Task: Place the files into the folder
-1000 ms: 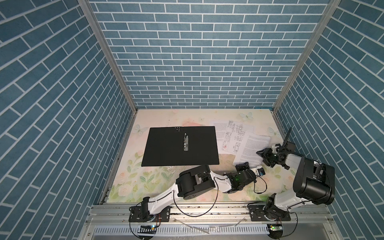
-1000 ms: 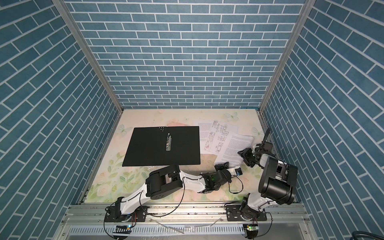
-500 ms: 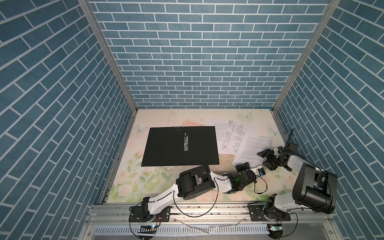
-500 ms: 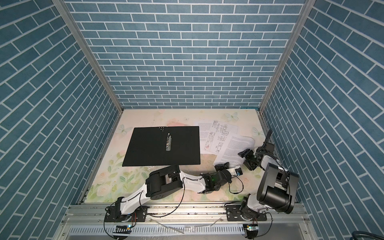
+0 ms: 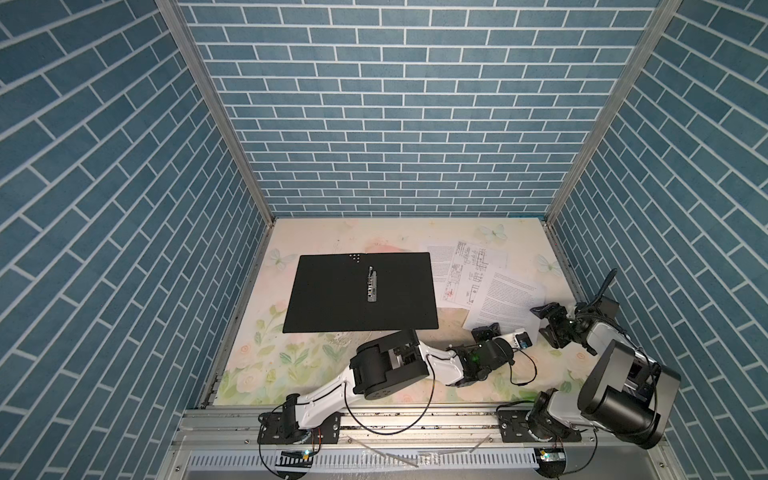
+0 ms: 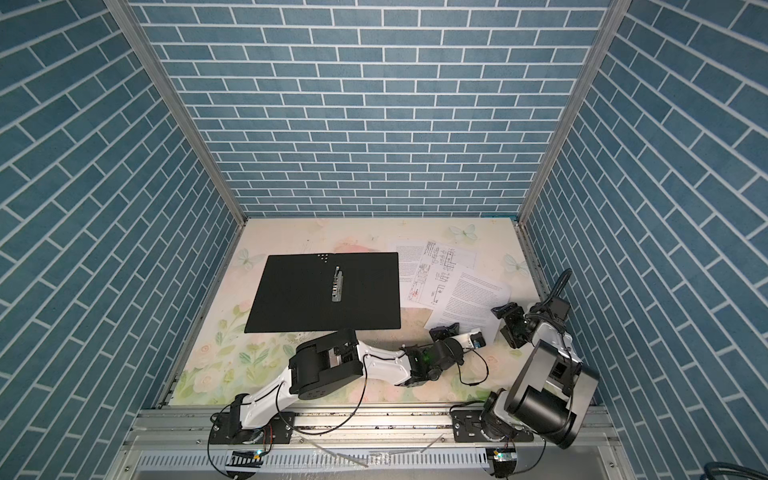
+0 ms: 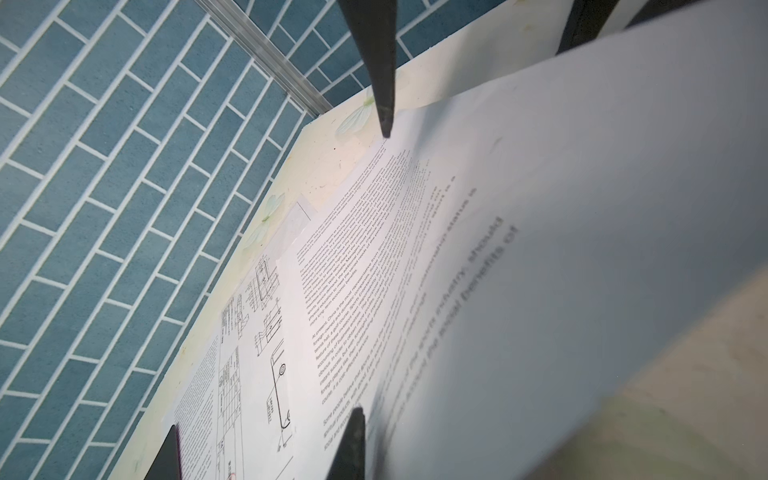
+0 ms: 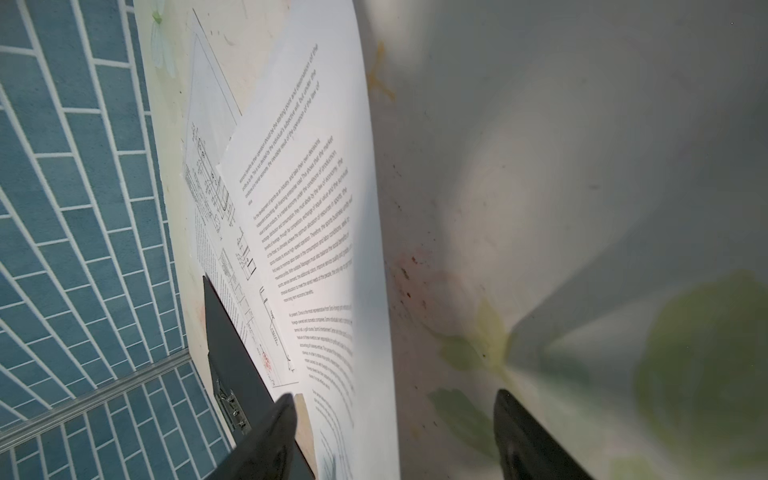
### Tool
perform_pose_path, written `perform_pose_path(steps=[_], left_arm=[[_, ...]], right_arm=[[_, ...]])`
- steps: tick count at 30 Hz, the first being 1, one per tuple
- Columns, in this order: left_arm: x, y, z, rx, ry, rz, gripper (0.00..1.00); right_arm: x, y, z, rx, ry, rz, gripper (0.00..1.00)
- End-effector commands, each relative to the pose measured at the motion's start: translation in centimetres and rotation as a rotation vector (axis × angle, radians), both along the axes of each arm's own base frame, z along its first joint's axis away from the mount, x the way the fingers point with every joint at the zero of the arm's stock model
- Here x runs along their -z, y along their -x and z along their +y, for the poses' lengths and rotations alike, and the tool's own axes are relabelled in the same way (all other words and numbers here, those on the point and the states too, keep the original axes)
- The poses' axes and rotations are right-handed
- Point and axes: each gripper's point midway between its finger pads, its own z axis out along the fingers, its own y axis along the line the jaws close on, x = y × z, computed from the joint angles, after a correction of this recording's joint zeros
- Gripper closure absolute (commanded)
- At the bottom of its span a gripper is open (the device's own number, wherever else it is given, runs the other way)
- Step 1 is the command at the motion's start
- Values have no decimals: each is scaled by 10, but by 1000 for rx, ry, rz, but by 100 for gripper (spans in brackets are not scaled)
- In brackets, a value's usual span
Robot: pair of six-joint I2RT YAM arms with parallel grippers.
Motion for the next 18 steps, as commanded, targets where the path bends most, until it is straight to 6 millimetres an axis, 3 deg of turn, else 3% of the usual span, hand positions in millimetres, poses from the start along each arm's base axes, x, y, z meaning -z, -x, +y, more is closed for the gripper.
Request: perform_pose_path(steps=[1,5,12,18], left_arm=[[-27,3,-6,3,57,2,86],[-24,5,-7,17,55,13,86],[-20,8,-7,27,49,16,85],[-19,10,-9,38,53,21,85]], right_arm=[[2,-5,5,-9,-41,-50,29],[0,-10,3,8,-42,-77,37],[-4,-12,0,26,-39,-85,62],[-2,-10,2,26,-51,-72,78]])
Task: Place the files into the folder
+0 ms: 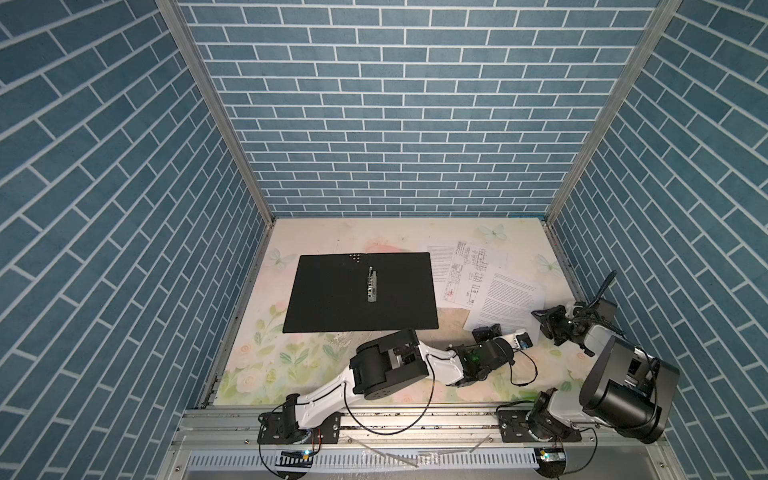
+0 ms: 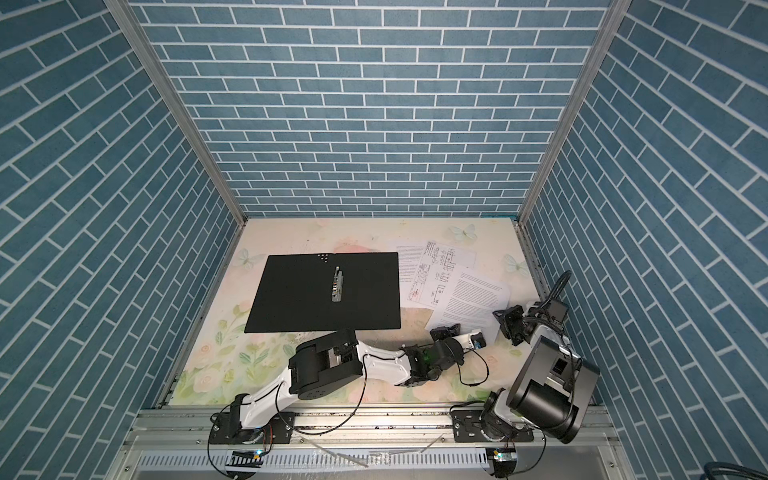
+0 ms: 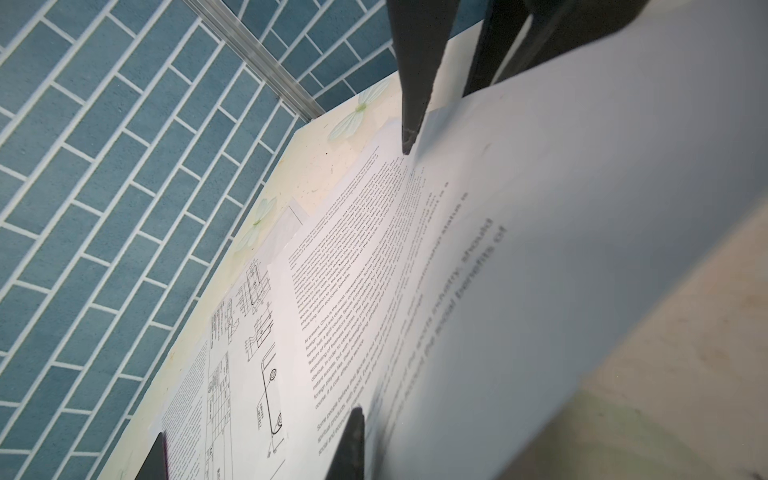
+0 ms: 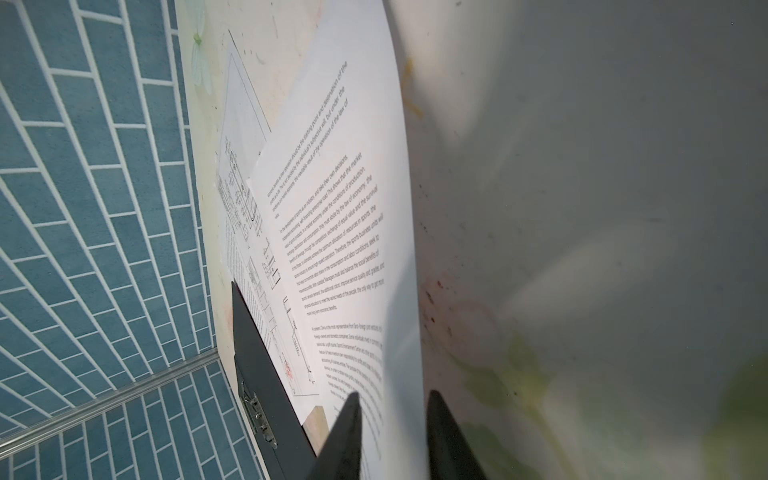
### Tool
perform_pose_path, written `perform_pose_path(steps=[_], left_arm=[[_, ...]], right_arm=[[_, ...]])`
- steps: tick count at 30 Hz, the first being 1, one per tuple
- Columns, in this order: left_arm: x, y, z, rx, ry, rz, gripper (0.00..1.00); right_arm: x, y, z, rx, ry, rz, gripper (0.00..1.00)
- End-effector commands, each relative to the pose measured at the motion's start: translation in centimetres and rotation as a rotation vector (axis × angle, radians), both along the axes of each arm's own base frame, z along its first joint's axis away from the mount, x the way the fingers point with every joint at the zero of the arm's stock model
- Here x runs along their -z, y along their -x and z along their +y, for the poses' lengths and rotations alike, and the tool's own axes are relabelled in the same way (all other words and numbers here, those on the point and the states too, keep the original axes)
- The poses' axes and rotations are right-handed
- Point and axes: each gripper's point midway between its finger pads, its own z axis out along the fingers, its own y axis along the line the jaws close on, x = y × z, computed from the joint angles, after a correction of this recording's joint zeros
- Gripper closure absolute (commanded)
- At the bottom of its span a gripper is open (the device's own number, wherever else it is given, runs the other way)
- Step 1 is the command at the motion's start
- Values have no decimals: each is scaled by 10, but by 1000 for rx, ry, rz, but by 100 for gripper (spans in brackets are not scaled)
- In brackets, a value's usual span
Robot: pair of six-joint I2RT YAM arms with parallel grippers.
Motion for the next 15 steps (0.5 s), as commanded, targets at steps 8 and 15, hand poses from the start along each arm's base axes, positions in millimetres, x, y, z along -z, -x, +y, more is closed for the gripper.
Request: perform_pose_path(steps=[8,15], left_arm=[[-19,9,-4,14,53,14,74],[-46,10,8,-16,150,32,7]], right_arm=[[-8,0,2,3,-13,-14,100],[-33,-2,-5,19,50,-26,100]])
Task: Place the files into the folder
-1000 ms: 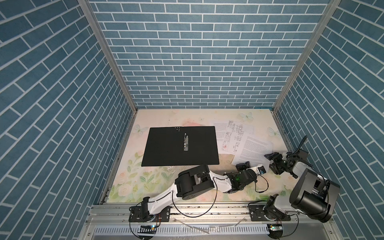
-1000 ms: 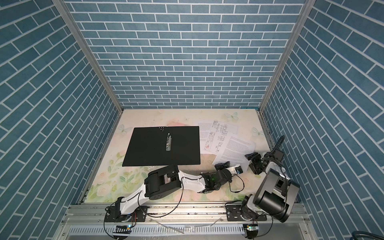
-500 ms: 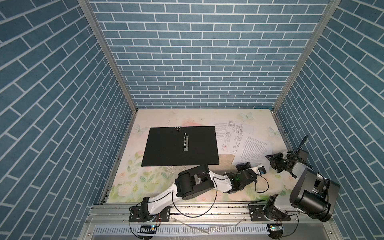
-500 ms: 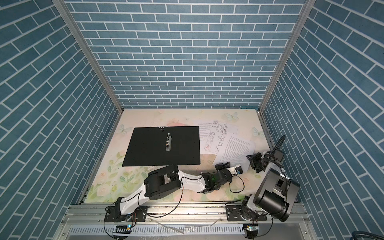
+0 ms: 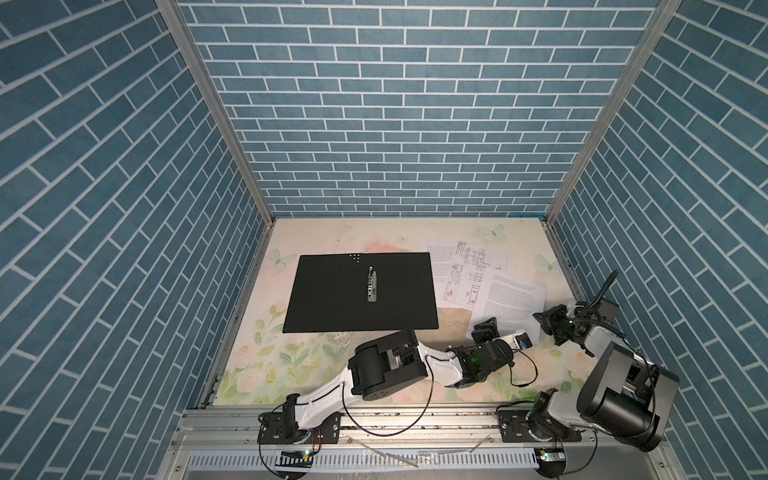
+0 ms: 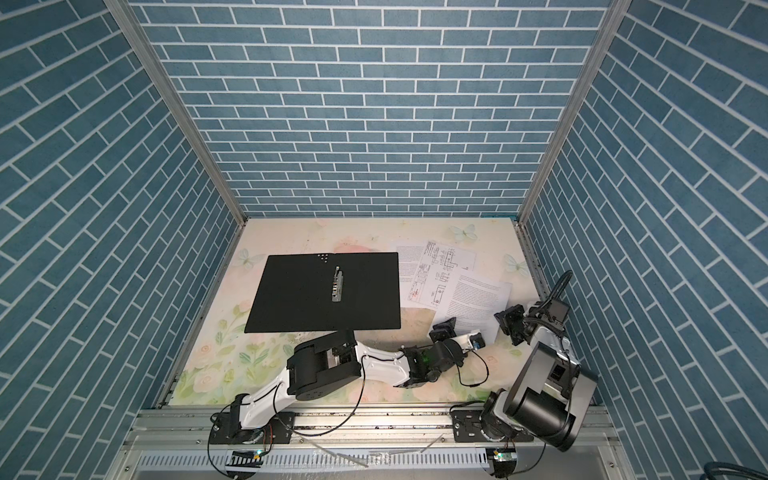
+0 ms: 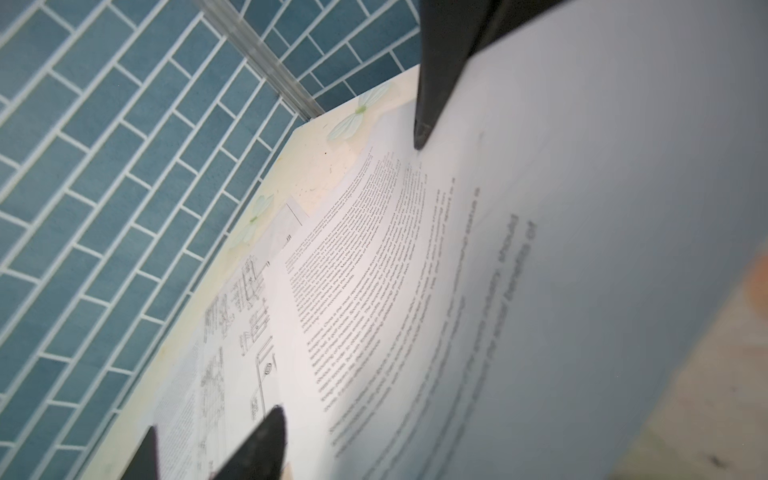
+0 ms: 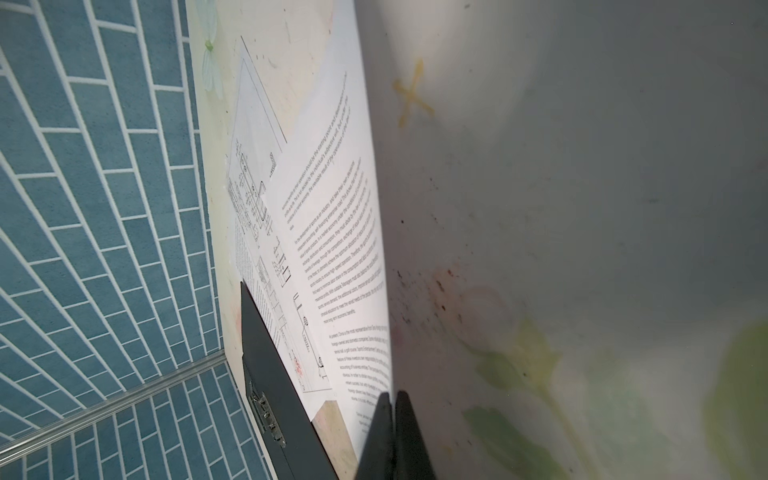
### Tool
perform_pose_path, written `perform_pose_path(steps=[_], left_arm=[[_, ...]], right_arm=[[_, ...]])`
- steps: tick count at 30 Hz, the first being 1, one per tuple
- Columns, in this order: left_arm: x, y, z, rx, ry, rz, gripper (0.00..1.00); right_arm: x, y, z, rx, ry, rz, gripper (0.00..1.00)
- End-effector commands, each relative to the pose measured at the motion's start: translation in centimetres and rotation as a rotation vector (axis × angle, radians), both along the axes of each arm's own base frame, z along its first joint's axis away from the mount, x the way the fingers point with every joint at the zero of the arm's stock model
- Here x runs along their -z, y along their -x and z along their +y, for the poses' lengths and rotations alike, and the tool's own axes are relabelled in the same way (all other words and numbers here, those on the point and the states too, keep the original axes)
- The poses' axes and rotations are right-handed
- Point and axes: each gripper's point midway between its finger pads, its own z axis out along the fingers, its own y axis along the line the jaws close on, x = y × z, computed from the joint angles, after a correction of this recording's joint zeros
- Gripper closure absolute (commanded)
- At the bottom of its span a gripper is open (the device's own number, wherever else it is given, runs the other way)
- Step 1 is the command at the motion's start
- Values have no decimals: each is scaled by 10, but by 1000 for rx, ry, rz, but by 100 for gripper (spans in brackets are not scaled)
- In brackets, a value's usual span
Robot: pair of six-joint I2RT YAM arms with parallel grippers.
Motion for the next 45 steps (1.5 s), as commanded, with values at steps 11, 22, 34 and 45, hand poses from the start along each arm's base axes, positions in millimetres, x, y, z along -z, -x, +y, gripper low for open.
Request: perform_pose_path(steps=[11,22,34,45], left_arm=[[-89,-5,110,-256,213,-103,0],[-97,-48,234,-631,311,-13,0],[-69,-84,381,-988,529,260,0],[-32,-94,458,-1172,630,488,0]], right_arm=[[-85,-49,20,-94,216,-61,100],[-161,-126,147,-356,247,-212,100],[-222,-149,359,-734,41,-363,100],[-220,-136,353,-679,-33,-412,100]])
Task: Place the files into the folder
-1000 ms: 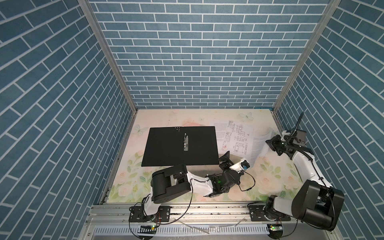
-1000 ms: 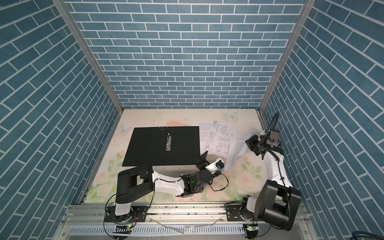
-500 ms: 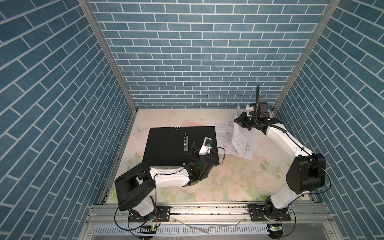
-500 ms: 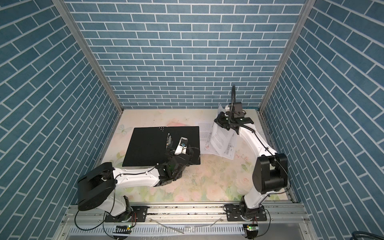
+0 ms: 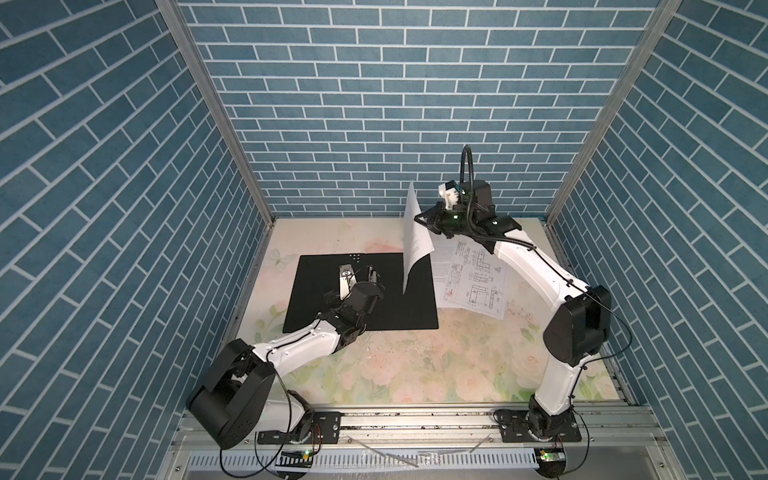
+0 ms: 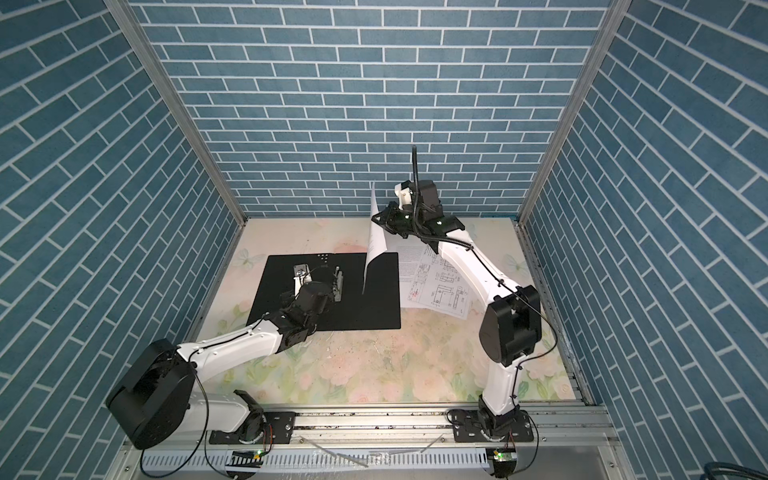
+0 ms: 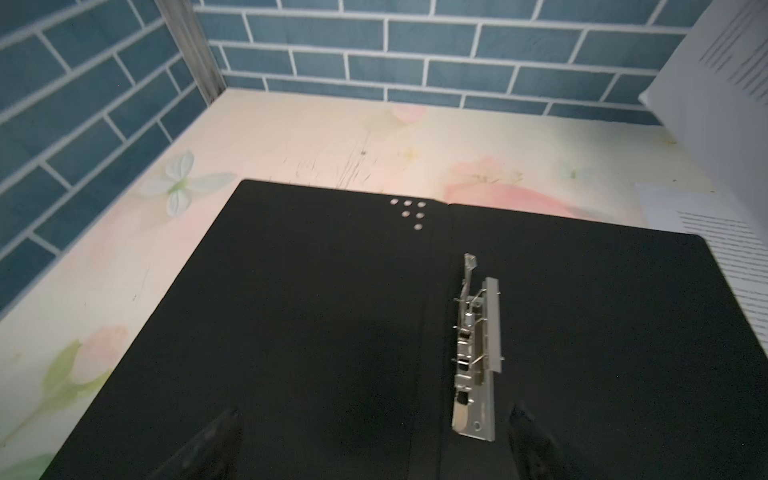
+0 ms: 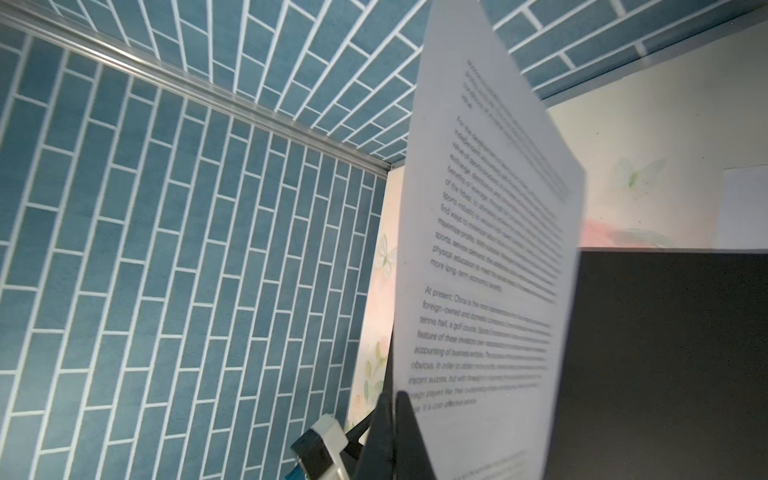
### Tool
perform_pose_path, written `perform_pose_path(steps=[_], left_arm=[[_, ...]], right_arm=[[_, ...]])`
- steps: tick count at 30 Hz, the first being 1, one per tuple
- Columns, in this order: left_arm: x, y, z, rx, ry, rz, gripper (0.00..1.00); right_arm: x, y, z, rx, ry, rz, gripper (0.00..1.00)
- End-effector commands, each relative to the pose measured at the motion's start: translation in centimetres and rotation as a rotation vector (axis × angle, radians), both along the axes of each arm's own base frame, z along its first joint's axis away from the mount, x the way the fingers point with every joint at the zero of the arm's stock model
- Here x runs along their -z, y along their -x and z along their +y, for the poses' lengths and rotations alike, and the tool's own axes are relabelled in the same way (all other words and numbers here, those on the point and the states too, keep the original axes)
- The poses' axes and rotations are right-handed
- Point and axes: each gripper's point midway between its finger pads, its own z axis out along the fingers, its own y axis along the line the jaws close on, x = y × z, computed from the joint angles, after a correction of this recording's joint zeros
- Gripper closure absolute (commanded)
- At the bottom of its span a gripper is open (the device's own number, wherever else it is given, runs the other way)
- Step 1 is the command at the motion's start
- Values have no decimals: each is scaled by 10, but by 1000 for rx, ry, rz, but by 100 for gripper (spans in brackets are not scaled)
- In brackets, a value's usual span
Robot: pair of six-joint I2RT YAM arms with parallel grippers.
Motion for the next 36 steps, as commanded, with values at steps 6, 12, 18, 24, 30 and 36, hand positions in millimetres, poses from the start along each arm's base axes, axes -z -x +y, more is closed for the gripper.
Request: perform_pose_path(steps=[6,12,18,24,30,36], left_arm=[[37,8,14,14,135,156,0],[55,8,11,57,134,246,1],[64,12,10,61,152,276,1],[67,14,11,56,154,282,1],[73,16,11,59,159,295,1],[79,18,8,65,177,307,1]], right_arm=[[156,17,-48,183,54,264,100],[217,22,-47,207,35,365,100],[237,26,-49,208,61,399,100],[251,30,-49,249,1,482,100],[243,26,-41,264,-108,519,100],[238,23,-38,279,-195,543,100]])
